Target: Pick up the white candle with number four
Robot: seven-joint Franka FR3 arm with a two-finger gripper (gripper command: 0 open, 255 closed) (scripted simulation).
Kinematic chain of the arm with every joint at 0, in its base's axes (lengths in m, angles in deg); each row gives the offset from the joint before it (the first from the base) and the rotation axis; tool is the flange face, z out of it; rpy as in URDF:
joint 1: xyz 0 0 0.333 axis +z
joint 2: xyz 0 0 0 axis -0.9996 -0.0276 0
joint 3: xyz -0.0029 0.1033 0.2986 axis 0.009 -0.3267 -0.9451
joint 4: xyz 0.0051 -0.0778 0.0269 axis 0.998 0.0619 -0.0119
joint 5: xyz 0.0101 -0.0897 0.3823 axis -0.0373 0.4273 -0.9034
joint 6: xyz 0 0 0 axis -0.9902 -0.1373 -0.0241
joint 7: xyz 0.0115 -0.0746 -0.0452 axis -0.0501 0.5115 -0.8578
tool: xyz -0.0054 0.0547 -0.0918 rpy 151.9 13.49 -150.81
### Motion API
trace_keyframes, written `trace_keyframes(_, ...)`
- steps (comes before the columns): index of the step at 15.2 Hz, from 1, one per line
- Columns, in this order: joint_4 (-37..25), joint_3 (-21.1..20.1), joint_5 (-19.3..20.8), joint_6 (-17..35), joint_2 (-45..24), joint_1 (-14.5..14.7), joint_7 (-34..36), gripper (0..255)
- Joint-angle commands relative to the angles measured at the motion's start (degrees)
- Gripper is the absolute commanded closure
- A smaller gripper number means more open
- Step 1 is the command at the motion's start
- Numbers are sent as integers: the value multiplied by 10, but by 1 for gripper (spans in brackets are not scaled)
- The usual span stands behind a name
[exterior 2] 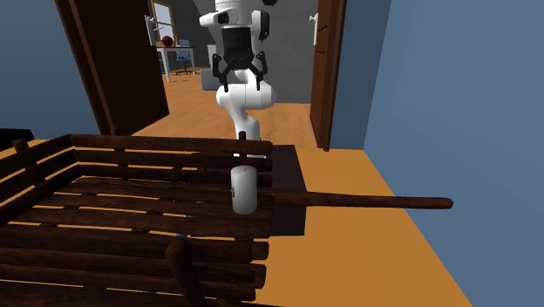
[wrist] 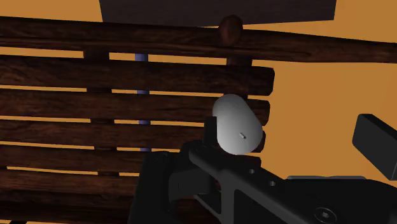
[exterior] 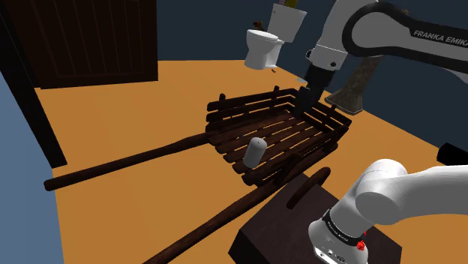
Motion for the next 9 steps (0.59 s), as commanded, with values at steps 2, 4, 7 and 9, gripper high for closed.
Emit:
trace_keyframes(2,11,-5,-7,21,-9,-6,22,0)
trace_keyframes(4,30,-14,-19,64,-30,-19,65,0)
trace_keyframes(7,55,-27,-37,129,-67,-37,127,0)
trace_keyframes(9,68,-35,-49,173,-96,-49,167,0)
